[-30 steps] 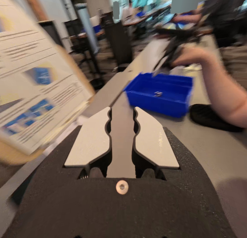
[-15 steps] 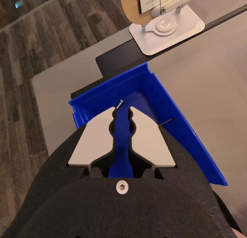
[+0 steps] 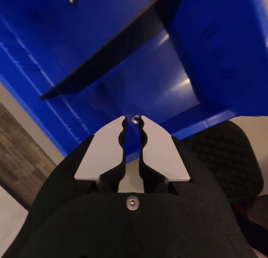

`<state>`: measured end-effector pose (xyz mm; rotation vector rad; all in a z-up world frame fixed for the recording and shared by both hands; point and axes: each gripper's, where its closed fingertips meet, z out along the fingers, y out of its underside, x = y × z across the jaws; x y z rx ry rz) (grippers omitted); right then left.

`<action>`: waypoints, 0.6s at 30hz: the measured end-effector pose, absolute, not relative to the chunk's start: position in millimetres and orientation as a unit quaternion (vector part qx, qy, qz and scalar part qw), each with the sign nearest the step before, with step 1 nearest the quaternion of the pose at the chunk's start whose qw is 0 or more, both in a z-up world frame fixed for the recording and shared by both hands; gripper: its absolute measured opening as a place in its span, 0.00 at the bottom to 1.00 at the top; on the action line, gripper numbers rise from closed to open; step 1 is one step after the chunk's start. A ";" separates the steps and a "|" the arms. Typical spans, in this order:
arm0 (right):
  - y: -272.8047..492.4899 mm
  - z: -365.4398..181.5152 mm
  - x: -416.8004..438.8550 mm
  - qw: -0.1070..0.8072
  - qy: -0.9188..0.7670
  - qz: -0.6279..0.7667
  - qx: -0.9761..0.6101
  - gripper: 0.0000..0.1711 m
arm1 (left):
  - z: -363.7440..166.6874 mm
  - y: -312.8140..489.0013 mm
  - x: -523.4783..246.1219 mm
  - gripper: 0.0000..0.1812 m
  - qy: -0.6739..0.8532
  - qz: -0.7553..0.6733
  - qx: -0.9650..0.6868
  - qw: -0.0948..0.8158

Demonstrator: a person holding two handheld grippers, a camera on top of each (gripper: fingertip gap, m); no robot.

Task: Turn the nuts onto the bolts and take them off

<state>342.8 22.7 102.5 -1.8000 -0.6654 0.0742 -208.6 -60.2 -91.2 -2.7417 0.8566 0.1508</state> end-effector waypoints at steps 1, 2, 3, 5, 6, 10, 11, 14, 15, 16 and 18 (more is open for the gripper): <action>21.8 100.9 340.4 0.570 -0.289 0.033 -0.768 0.18 | -102.2 -64.1 -209.0 0.09 0.301 0.045 -0.945 0.117; 21.2 99.7 339.1 0.568 -0.292 0.032 -0.769 0.18 | -111.9 -68.1 -209.0 0.09 0.306 0.035 -0.946 0.100; 20.5 98.8 338.4 0.566 -0.295 0.030 -0.770 0.19 | -120.3 -71.5 -210.0 0.10 0.307 0.025 -0.948 0.085; 18.8 99.1 336.3 0.565 -0.301 0.028 -0.768 0.19 | -131.2 -76.4 -213.0 0.10 0.293 0.012 -0.954 0.060; 18.0 100.1 335.2 0.565 -0.304 0.029 -0.766 0.19 | -133.7 -77.4 -215.6 0.10 0.286 0.011 -0.957 0.052; 15.8 103.0 332.0 0.569 -0.308 0.034 -0.762 0.19 | -137.0 -72.9 -220.5 0.13 0.285 0.009 -0.957 0.059; 15.6 102.0 331.6 0.567 -0.310 0.036 -0.762 0.19 | -138.3 -73.2 -221.7 0.13 0.284 0.009 -0.957 0.053; 16.5 97.3 334.2 0.558 -0.312 0.032 -0.768 0.19 | -140.2 -72.0 -224.2 0.15 0.283 0.014 -0.958 0.037; 16.7 96.3 335.0 0.556 -0.312 0.030 -0.770 0.19 | -140.8 -72.4 -224.8 0.16 0.282 0.017 -0.959 0.029; 16.4 95.5 335.3 0.553 -0.314 0.029 -0.771 0.19 | -141.3 -73.6 -225.0 0.16 0.281 0.018 -0.959 0.018; 16.3 95.2 335.7 0.552 -0.313 0.030 -0.773 0.19 | -142.2 -75.1 -225.4 0.16 0.282 0.021 -0.959 -0.001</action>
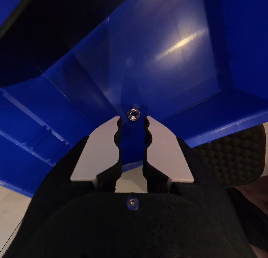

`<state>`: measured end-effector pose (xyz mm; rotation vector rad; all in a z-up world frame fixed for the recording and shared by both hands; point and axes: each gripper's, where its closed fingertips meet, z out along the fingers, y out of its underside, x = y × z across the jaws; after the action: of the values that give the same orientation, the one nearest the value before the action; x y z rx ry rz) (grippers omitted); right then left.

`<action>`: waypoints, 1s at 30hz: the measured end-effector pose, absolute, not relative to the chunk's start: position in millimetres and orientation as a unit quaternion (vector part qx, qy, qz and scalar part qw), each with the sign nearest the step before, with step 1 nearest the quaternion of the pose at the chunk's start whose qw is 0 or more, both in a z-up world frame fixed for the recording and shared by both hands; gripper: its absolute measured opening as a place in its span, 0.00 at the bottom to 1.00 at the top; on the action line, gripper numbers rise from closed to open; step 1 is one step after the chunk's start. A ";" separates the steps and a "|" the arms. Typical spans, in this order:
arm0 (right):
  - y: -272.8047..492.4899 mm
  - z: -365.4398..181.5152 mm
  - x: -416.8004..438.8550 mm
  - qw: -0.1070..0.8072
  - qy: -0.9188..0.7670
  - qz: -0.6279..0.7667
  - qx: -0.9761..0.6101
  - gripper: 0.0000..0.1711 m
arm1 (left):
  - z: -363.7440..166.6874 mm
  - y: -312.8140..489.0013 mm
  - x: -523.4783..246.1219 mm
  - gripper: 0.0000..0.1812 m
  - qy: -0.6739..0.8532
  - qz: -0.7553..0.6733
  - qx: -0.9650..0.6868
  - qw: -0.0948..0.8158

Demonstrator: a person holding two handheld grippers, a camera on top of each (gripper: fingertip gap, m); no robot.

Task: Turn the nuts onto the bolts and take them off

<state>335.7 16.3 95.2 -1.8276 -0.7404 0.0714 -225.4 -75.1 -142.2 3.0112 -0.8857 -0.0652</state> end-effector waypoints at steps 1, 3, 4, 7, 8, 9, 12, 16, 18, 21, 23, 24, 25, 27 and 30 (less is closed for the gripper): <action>16.2 95.3 335.1 0.552 -0.314 0.032 -0.772 0.19 | -142.9 -75.7 -225.9 0.16 -0.282 -0.022 0.959 0.011; 15.7 94.7 334.6 0.550 -0.316 0.033 -0.772 0.19 | -144.8 -74.4 -226.9 0.16 -0.284 -0.029 0.958 0.025; 15.5 93.9 334.7 0.548 -0.317 0.033 -0.773 0.19 | -145.9 -74.1 -227.4 0.16 -0.282 -0.032 0.958 0.033; 15.0 90.7 336.3 0.540 -0.320 0.028 -0.778 0.19 | -148.1 -75.5 -227.8 0.16 -0.278 -0.035 0.958 0.063; 14.7 90.0 336.6 0.538 -0.320 0.028 -0.779 0.19 | -148.8 -75.7 -227.6 0.16 -0.279 -0.037 0.957 0.070; 14.3 89.4 336.7 0.536 -0.321 0.029 -0.780 0.19 | -149.5 -75.9 -227.9 0.16 -0.279 -0.039 0.956 0.076; 13.9 88.5 337.7 0.534 -0.323 0.029 -0.781 0.19 | -151.1 -78.8 -228.3 0.14 -0.274 -0.041 0.956 0.100; 13.0 86.9 338.5 0.529 -0.326 0.028 -0.783 0.19 | -154.0 -77.6 -225.8 0.10 -0.282 -0.041 0.952 0.111; 12.6 86.1 339.6 0.527 -0.327 0.027 -0.784 0.19 | -155.4 -77.1 -226.1 0.10 -0.285 -0.043 0.950 0.117; 11.6 86.7 340.7 0.528 -0.327 0.029 -0.783 0.19 | -155.2 -77.1 -226.2 0.10 -0.290 -0.046 0.948 0.123; 10.8 87.6 341.5 0.529 -0.327 0.030 -0.783 0.19 | -155.0 -76.9 -226.6 0.10 -0.309 -0.054 0.942 0.122; 10.4 88.2 342.0 0.530 -0.327 0.030 -0.782 0.19 | -154.0 -76.1 -229.3 0.10 -0.317 -0.065 0.939 0.119; 10.0 89.0 342.5 0.531 -0.326 0.030 -0.781 0.19 | -150.8 -74.6 -233.1 0.10 -0.319 -0.077 0.938 0.113; 9.1 90.9 343.6 0.535 -0.325 0.030 -0.779 0.19 | -135.9 -67.7 -238.7 0.10 -0.311 -0.095 0.942 0.084; 9.2 94.1 345.4 0.542 -0.321 0.029 -0.777 0.19 | -89.4 -59.4 -219.4 0.09 -0.307 -0.063 0.949 0.026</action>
<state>345.4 9.2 94.1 -1.8447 -0.7621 0.0696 -219.4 -59.4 -89.4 2.9323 -0.9501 -0.1959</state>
